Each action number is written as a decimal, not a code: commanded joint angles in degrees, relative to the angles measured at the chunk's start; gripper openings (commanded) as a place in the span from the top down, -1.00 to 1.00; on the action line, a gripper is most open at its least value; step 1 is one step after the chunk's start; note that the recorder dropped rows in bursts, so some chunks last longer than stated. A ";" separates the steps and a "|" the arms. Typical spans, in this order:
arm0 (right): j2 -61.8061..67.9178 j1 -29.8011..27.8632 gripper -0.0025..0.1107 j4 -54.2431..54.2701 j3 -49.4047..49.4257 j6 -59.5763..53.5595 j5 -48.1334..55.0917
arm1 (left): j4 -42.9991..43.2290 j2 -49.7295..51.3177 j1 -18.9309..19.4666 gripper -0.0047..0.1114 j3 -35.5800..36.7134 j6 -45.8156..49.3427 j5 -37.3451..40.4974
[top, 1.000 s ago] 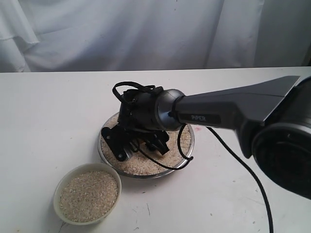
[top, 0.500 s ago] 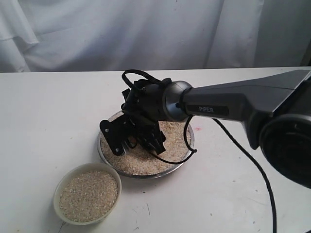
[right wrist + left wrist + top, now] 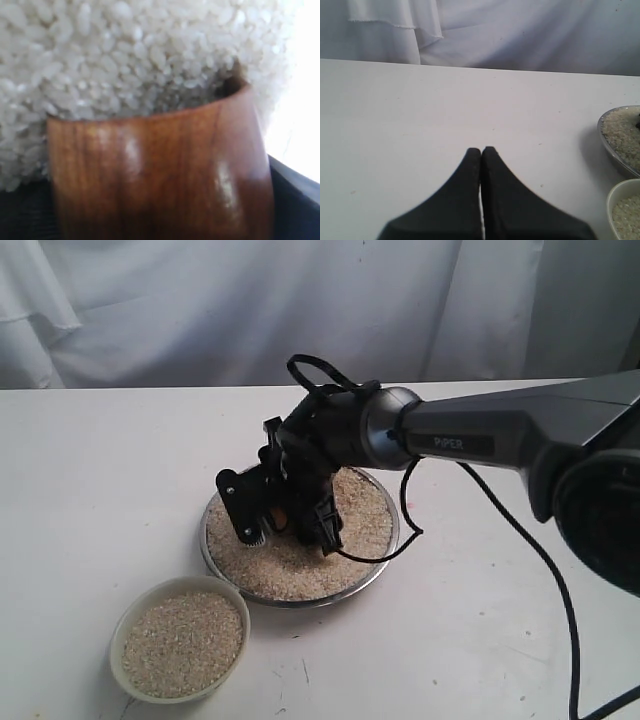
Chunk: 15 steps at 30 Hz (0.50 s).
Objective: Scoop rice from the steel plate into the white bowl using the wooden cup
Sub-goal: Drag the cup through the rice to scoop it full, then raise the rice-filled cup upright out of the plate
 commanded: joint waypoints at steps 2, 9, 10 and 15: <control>1.19 -1.65 0.96 12.77 0.55 -6.85 0.96 | 0.06 -0.24 -0.15 0.92 0.28 -0.03 -0.81; 1.19 -2.61 0.96 20.89 0.55 -12.22 1.06 | 0.06 -0.24 -0.15 0.92 0.28 -0.03 -0.81; 1.19 -2.61 0.96 21.37 0.55 -12.65 0.99 | 0.06 -0.24 -0.15 0.92 0.28 -0.03 -0.81; 1.45 -3.27 0.96 23.73 0.55 -13.48 1.67 | 0.06 -0.24 -0.15 0.92 0.28 -0.03 -0.81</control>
